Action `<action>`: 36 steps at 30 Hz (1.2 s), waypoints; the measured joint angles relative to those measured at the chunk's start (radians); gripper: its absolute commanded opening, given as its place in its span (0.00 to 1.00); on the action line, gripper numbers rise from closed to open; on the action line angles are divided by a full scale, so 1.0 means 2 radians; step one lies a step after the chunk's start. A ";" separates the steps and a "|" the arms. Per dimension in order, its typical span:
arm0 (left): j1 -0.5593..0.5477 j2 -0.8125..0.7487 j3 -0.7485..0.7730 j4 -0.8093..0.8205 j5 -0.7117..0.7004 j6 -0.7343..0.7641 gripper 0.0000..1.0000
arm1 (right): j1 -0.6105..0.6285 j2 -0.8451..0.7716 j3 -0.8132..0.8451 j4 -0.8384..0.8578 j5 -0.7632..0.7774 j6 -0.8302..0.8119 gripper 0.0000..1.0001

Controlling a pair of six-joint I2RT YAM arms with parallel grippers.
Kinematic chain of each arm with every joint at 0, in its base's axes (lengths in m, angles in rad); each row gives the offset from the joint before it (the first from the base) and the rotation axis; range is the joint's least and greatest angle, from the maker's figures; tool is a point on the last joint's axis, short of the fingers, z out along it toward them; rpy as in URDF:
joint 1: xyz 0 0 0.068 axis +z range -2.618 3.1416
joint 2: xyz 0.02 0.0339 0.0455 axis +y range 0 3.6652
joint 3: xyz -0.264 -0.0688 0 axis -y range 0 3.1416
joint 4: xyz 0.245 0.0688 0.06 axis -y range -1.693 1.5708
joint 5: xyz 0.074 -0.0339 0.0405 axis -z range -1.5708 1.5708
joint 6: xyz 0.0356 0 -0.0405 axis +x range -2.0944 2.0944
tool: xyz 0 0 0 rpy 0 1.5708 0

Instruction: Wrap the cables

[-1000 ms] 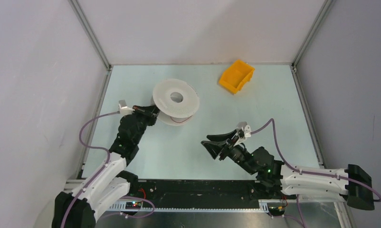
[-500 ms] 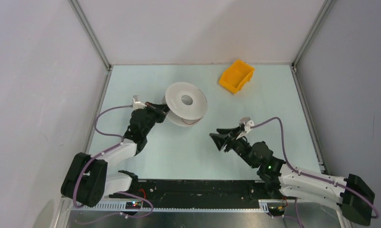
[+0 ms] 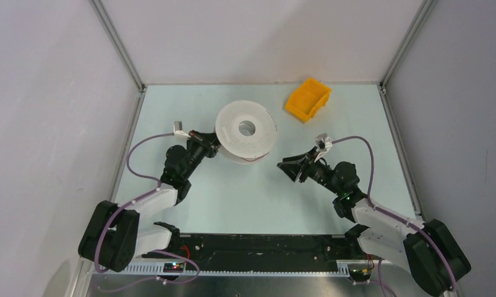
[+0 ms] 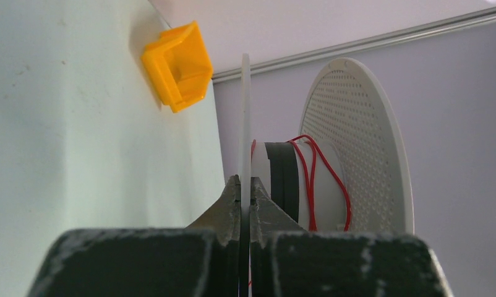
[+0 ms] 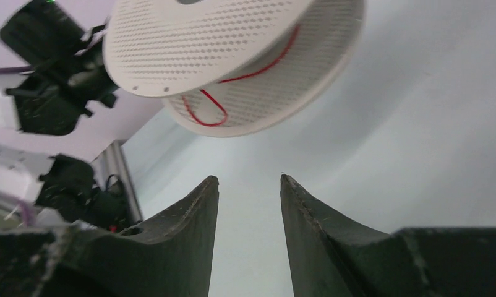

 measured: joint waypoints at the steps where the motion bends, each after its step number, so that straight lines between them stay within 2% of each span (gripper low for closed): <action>1: 0.000 -0.004 -0.003 0.002 0.003 -0.003 0.00 | 0.000 0.008 0.001 0.013 -0.012 0.002 0.45; 5: -0.004 -0.020 -0.012 0.006 0.010 -0.013 0.00 | 0.000 0.047 0.007 0.077 -0.062 0.017 0.42; 14: -0.016 -0.035 -0.013 0.013 0.017 -0.025 0.00 | 0.008 0.078 0.037 0.152 -0.093 0.032 0.37; 16: -0.018 -0.036 -0.013 0.015 0.017 -0.027 0.00 | 0.012 0.082 0.040 0.158 -0.094 0.032 0.32; 23: -0.024 -0.036 -0.013 0.016 0.017 -0.032 0.00 | 0.027 0.115 0.065 0.161 -0.084 0.038 0.00; 31: -0.031 -0.036 -0.013 0.030 0.013 -0.033 0.00 | 0.051 0.164 0.080 0.187 -0.043 0.065 0.00; 36: -0.035 -0.036 -0.013 0.036 0.006 -0.033 0.00 | 0.063 0.188 0.083 0.212 0.010 0.096 0.00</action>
